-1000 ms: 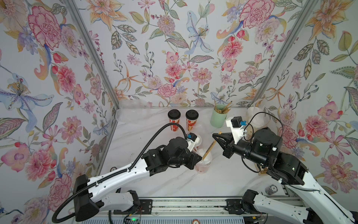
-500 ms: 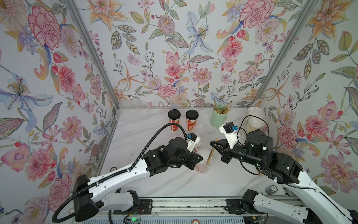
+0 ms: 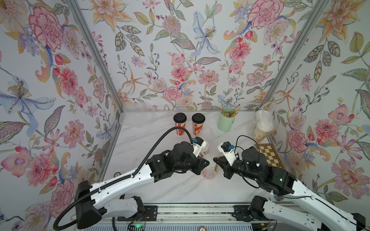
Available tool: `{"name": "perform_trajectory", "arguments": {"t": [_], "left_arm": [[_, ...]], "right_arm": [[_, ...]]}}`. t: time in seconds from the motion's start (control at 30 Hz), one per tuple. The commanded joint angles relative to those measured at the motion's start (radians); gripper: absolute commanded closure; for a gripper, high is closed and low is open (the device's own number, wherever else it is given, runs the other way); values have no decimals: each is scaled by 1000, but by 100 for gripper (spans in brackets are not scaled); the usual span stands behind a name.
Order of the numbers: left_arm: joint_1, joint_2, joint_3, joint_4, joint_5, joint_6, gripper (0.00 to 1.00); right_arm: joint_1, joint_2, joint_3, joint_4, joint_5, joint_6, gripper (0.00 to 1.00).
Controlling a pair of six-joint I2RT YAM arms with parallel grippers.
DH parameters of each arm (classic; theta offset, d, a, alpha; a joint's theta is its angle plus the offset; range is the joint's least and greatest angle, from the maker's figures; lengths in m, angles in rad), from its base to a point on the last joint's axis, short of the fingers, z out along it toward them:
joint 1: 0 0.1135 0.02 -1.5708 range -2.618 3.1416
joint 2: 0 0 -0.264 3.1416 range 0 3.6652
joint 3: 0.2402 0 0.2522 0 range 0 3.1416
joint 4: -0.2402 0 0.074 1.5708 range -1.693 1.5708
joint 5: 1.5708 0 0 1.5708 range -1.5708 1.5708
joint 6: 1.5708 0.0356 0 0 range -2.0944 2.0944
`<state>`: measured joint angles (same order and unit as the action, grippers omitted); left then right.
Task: Pack milk tea into plastic carrier bags
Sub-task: Place the straw in the plastic carrier bag.
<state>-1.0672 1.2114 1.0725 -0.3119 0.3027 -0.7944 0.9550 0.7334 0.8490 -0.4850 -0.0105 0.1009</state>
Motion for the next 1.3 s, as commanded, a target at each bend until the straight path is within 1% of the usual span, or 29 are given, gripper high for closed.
{"name": "perform_trajectory", "arguments": {"t": [0.0,0.07,0.17,0.43,0.47,0.57,0.7,0.73,0.8,0.87,0.9,0.97,1.0,1.07,1.13,1.27], "left_arm": [[-12,-22,-8,9,-13,-8,97],[-12,-25,-9,8,-14,-9,97],[-13,-28,-9,3,-17,-8,98],[-11,-32,-10,-1,-24,-9,98],[-11,-31,-9,-2,-23,-6,97],[-11,-30,-1,-14,-28,-5,93],[-9,-39,13,-32,-60,-2,80],[-6,-43,15,-33,-69,-2,76],[2,-49,25,-42,-88,-2,66],[10,-53,39,-62,-116,3,61],[12,-53,49,-78,-135,7,56],[22,-55,70,-114,-188,11,43],[26,-52,80,-134,-220,9,40],[37,-43,108,-168,-274,9,33],[48,-28,127,-168,-288,11,26],[55,24,176,-153,-285,21,19]], "right_arm": [[12,-70,-107,168,-1,-9,100],[15,-113,-192,242,-3,8,99],[15,-148,-285,298,15,38,99],[15,-158,-404,317,59,85,98],[16,-157,-403,312,62,89,95],[15,-157,-354,274,73,101,81],[14,-155,-236,209,72,96,63],[13,-153,-206,196,75,92,60],[14,-138,-139,167,95,85,54],[12,-113,-79,143,109,77,48],[12,-96,-47,132,120,75,46],[9,-55,19,107,159,78,36],[5,-34,46,96,182,81,33],[-5,18,101,72,246,102,28],[-25,85,159,37,275,137,25],[-112,239,309,-108,243,205,21]]}}
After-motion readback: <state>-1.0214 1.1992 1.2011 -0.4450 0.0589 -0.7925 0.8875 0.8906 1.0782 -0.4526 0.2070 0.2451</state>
